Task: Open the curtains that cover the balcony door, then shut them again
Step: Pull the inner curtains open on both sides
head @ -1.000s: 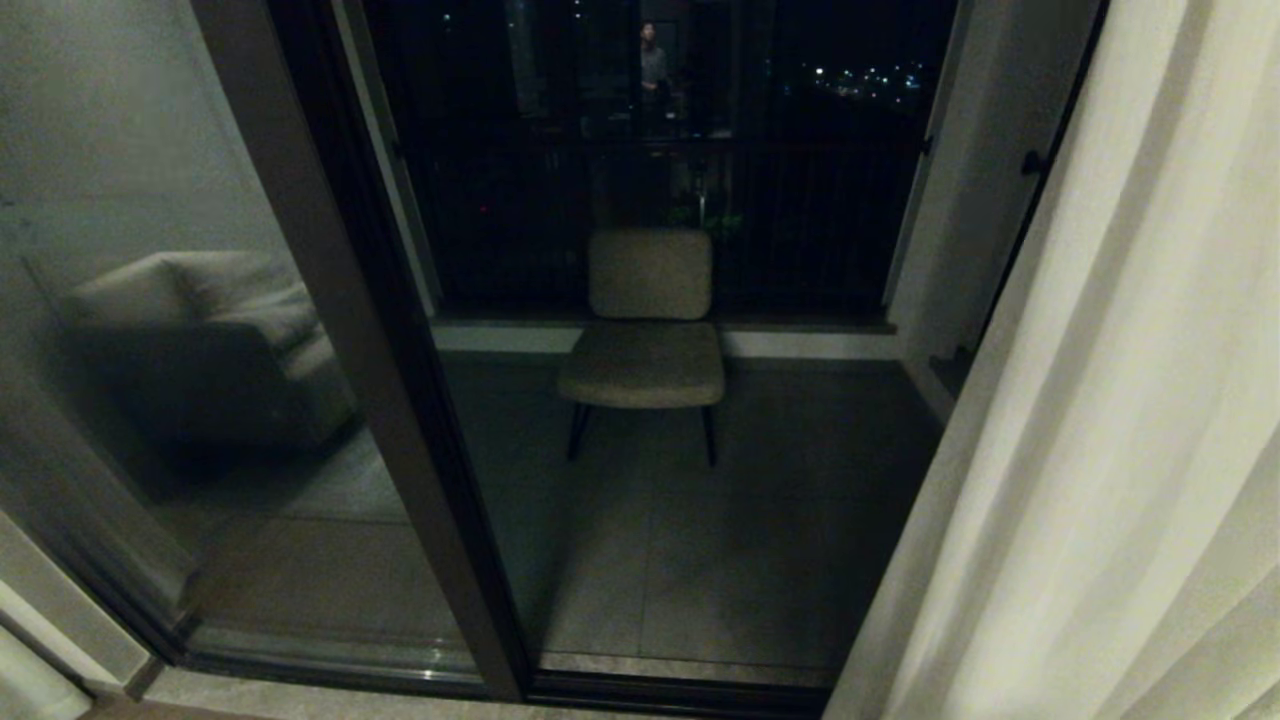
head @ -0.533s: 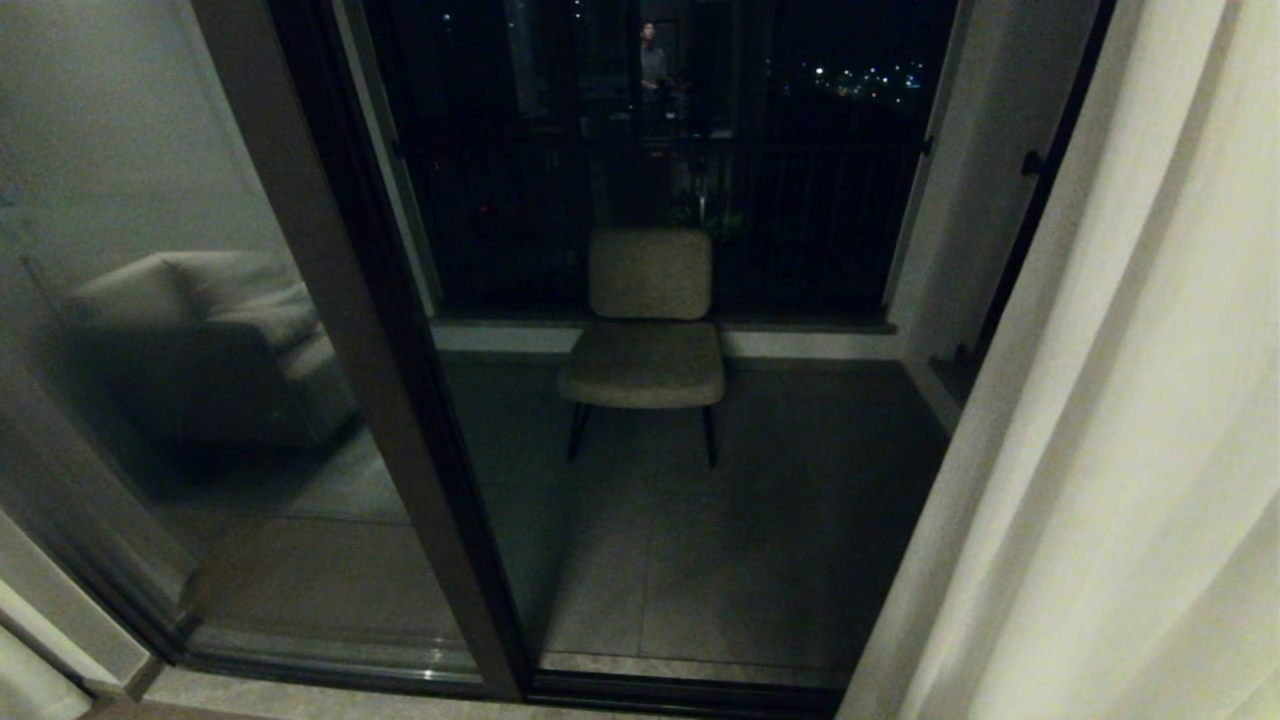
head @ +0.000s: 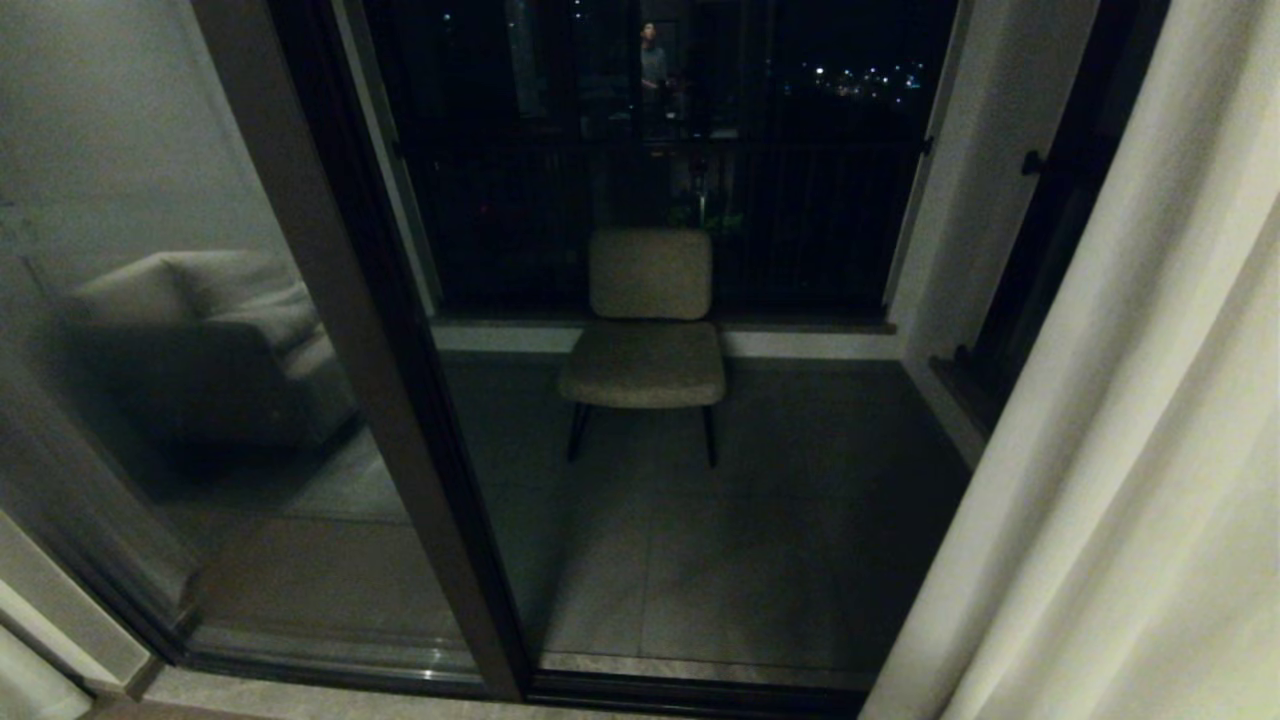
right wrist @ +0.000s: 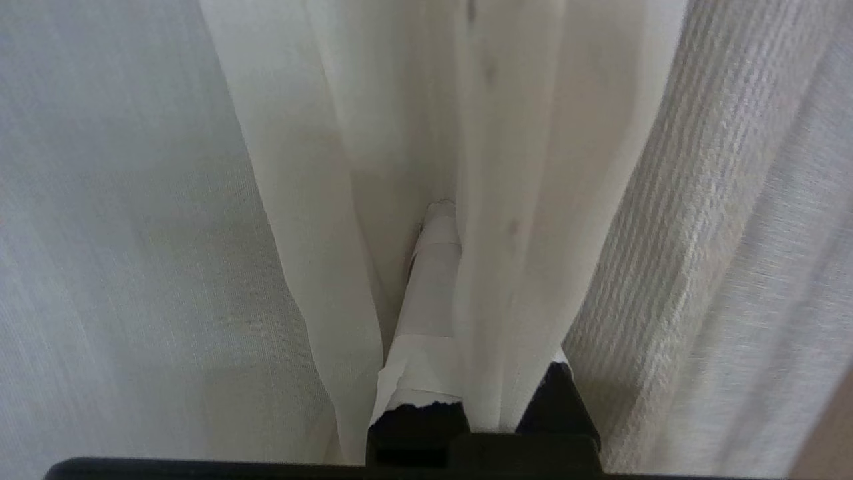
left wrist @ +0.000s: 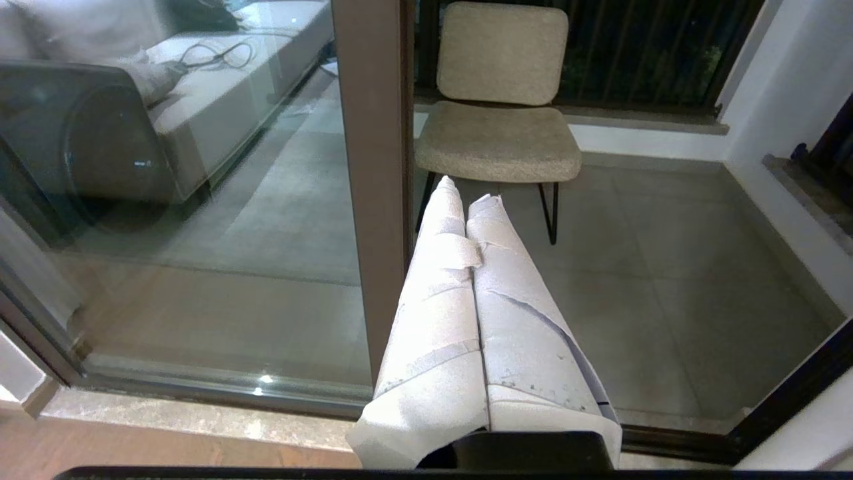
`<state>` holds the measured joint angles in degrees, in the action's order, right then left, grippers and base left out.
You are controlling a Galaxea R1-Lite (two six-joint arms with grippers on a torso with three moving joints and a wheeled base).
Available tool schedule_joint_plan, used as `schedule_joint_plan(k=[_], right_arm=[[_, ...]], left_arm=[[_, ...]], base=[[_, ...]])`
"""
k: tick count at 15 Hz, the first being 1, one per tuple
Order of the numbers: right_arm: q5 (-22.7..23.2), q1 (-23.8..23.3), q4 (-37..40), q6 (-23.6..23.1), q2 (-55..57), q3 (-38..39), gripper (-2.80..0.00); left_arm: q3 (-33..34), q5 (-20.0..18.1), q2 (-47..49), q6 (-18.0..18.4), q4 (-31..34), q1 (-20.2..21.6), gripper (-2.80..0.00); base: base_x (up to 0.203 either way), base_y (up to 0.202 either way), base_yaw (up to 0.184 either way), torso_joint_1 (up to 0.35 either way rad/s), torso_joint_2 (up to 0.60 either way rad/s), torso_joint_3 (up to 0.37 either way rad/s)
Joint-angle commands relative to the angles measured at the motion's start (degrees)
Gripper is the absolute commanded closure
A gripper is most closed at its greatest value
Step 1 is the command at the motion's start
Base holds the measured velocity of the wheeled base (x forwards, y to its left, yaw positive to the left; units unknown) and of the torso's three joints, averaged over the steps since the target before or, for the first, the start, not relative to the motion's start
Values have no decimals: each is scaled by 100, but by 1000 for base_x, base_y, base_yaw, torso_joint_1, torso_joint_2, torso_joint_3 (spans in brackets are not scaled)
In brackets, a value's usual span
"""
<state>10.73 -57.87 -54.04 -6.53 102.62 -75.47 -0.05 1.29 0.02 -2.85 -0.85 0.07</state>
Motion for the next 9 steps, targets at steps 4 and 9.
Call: schedule_joint_plan(k=[4,9], right_arm=[[271,-531,-80,-6,544,-453,0],[278,-885,-59,-4,881,-984,0]], left_arm=[[-2,3,-2,-5,-3,1,0],[5,3,-2,-5,-3,1,0]], base=[[0,0,0,0,0,0],[0,0,0,0,0,0]])
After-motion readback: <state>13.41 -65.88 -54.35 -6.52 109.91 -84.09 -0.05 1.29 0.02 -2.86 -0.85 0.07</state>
